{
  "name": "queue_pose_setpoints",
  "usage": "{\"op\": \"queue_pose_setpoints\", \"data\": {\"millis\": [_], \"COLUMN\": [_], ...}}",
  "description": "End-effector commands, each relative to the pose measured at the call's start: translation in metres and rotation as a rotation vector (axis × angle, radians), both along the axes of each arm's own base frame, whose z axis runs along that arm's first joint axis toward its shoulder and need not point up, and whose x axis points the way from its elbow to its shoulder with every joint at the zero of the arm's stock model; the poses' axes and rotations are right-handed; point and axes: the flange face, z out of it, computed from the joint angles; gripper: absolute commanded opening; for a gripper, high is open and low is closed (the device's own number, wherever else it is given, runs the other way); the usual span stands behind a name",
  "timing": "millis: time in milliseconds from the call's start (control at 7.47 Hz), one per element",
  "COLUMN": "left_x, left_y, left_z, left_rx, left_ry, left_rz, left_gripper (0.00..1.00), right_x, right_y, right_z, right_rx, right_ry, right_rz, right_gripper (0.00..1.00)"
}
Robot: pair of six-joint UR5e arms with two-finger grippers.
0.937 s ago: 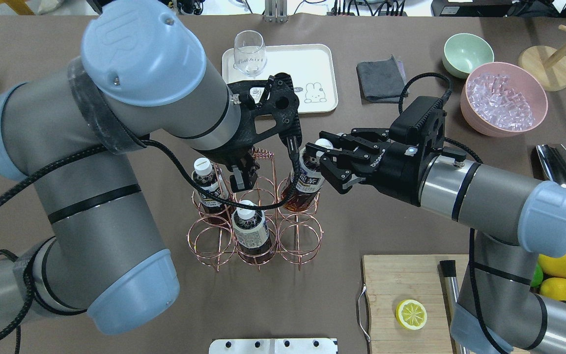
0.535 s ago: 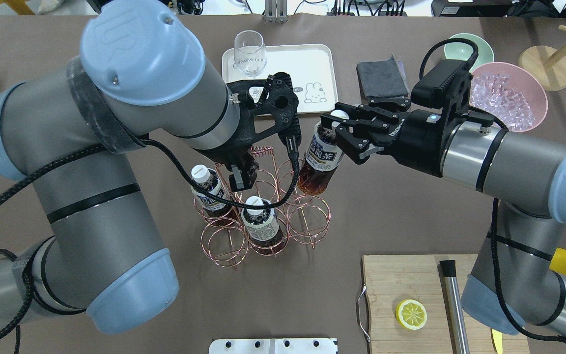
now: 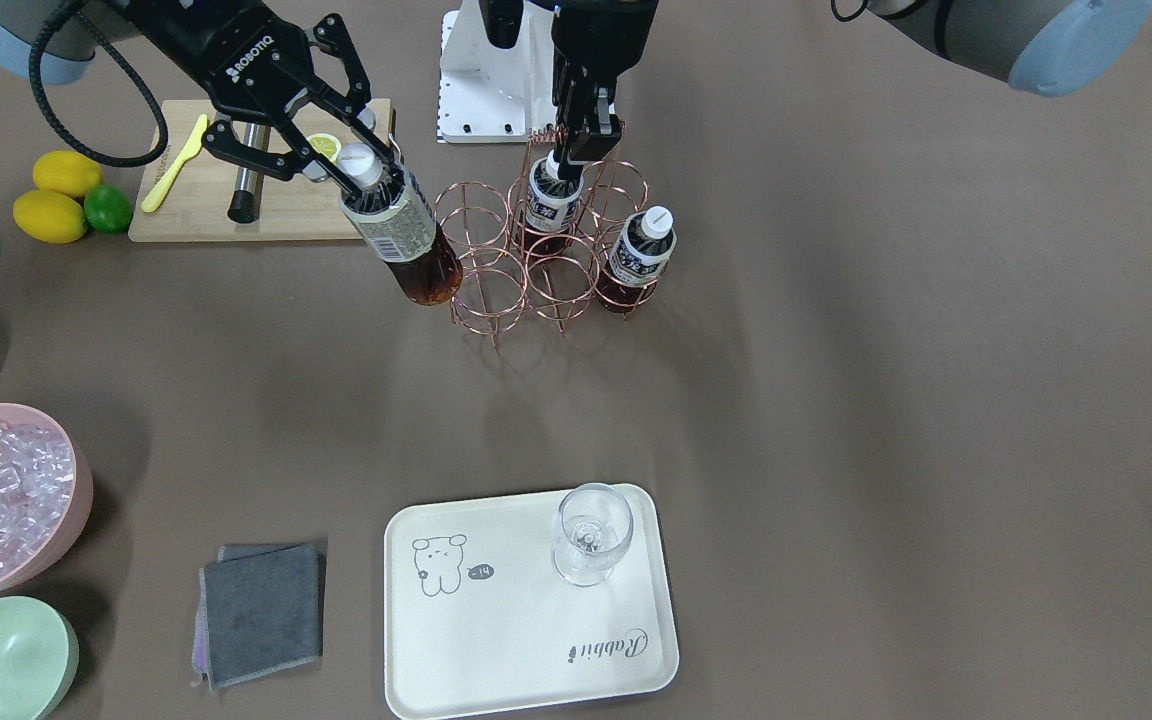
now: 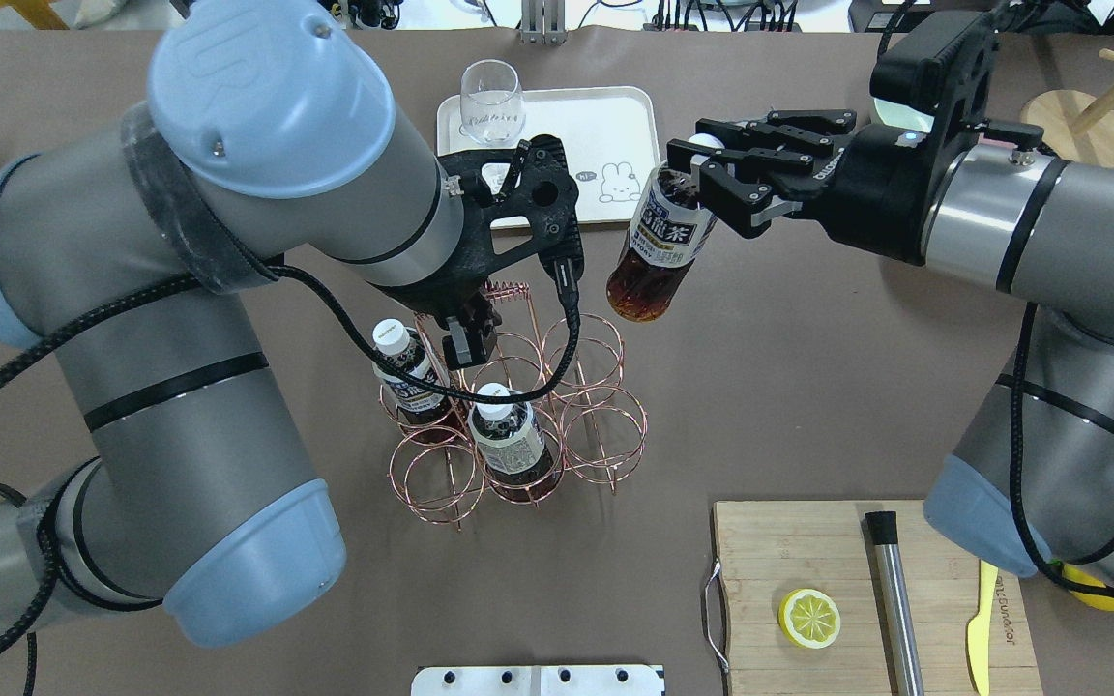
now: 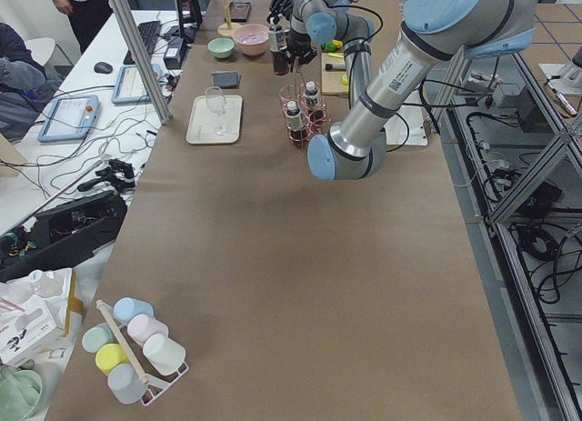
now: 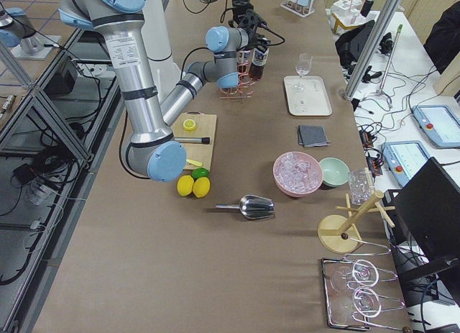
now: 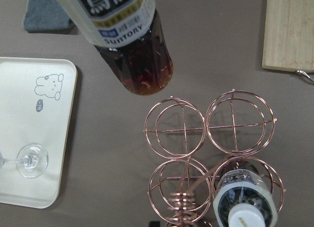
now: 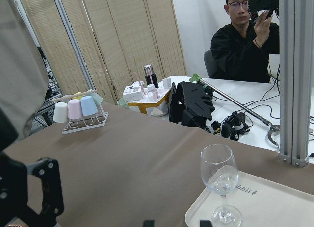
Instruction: Take tea from basket to plate
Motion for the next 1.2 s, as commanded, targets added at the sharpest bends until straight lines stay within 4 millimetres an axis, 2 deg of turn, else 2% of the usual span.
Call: {"op": "queue_pose_setpoints", "data": {"millis": [0,134,268,535,803,937,1071], "left_x": [-0.029,-0.042,-0.060,-0.103,-0.157,-0.190,-0.226], "left_y": [-0.025,-0.037,-0.051,-0.083,-0.117,-0.132,-0.144], "left_z": [0.006,0.009,0.013,0.034,0.078,0.104,0.130], "left_rx": [0.032,0.047,0.044,0.044,0.051,0.054,0.053], "left_ry": [-0.048,-0.069,-0.091,-0.139,-0.194,-0.213,-0.227], "left_rz": [-0.015,-0.026,-0.028,-0.028,-0.019,-0.002,0.005], "left_gripper": [0.00,0.00,0.00,0.00,0.00,0.00,0.00], "right_x": [0.018,0.022,0.015,-0.014,-0.047,-0.066,-0.088], "right_y": [-0.051,-0.086,-0.107,-0.157,-0.202,-0.211,-0.211], "right_z": [0.010,0.012,0.020,0.031,0.043,0.043,0.046], "right_rx": [-0.017,-0.028,-0.040,-0.012,0.022,0.018,0.015], "right_ry": [0.047,0.069,0.094,0.116,0.092,0.091,0.085], "right_rz": [0.024,0.034,0.056,0.141,0.206,0.215,0.226], "right_gripper": [0.00,0.00,0.00,0.00,0.00,0.00,0.00]}}
